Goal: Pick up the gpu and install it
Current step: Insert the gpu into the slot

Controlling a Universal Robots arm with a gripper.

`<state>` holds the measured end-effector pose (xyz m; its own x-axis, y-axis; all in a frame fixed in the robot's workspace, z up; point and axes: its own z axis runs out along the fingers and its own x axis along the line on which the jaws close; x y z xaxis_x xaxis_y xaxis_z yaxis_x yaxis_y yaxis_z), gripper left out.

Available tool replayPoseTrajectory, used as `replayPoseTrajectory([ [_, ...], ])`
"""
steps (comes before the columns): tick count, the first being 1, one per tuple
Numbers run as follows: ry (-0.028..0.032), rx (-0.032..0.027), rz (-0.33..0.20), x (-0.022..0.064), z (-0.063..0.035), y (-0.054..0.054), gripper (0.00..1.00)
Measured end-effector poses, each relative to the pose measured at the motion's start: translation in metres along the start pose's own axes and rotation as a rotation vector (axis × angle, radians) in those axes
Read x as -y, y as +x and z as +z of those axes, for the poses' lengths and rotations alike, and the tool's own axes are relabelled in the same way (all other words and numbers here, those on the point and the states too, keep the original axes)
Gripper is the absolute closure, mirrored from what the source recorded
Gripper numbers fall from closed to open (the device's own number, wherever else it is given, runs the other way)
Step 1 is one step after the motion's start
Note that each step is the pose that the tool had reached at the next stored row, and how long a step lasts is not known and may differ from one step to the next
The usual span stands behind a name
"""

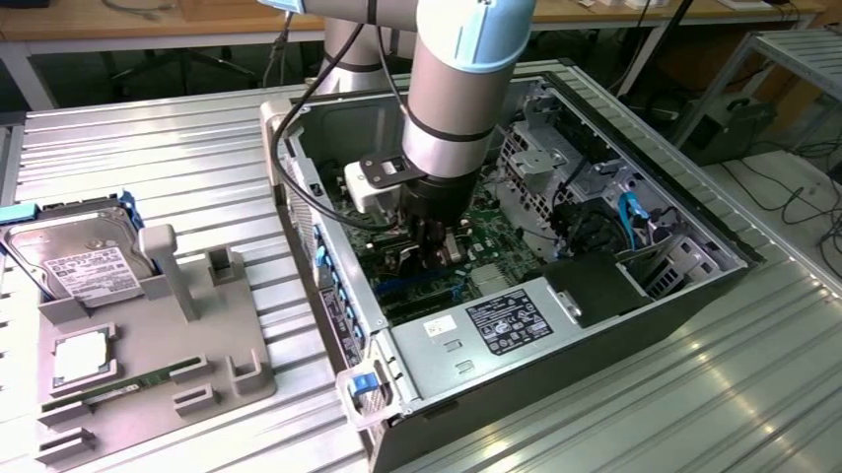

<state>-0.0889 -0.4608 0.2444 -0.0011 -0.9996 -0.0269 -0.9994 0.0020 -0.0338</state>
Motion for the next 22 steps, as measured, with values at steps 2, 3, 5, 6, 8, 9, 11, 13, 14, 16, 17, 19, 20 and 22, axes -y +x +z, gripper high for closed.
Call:
replayPoseTrajectory([
  [2, 0.0000, 0.0001, -0.001, 0.0000, 0.0001, -0.0001, 0.73],
  [3, 0.0000, 0.0001, -0.001, 0.0000, 0.0002, -0.0001, 0.73],
  [5, 0.0000, 0.0001, -0.002, 0.0000, 0.0002, -0.0002, 0.73],
  [6, 0.0000, -0.0002, -0.002, 0.0000, 0.0003, -0.0006, 0.73],
  [8, 0.0000, -0.0007, -0.002, -0.0001, 0.0002, -0.0014, 0.73],
  [9, 0.0001, -0.0006, -0.002, 0.0000, 0.0003, -0.0015, 0.73],
  [11, 0.0000, -0.0007, -0.002, -0.0001, 0.0003, -0.0015, 0.73],
  [13, 0.0000, -0.0007, -0.002, -0.0001, 0.0003, -0.0016, 0.73],
  [14, -0.0001, -0.0008, -0.002, -0.0001, 0.0003, -0.0016, 0.73],
  [16, 0.0001, -0.0005, -0.001, -0.0001, 0.0010, -0.0016, 0.73],
  [17, 0.0000, -0.0007, -0.002, -0.0001, 0.0022, -0.0016, 0.73],
  [19, 0.0000, -0.0006, -0.002, -0.0002, 0.0037, -0.0015, 0.73],
  [20, -0.0001, -0.0011, -0.002, -0.0002, 0.0045, -0.0014, 0.73],
  [22, 0.0002, -0.0009, -0.002, -0.0002, 0.0064, -0.0014, 0.73],
])
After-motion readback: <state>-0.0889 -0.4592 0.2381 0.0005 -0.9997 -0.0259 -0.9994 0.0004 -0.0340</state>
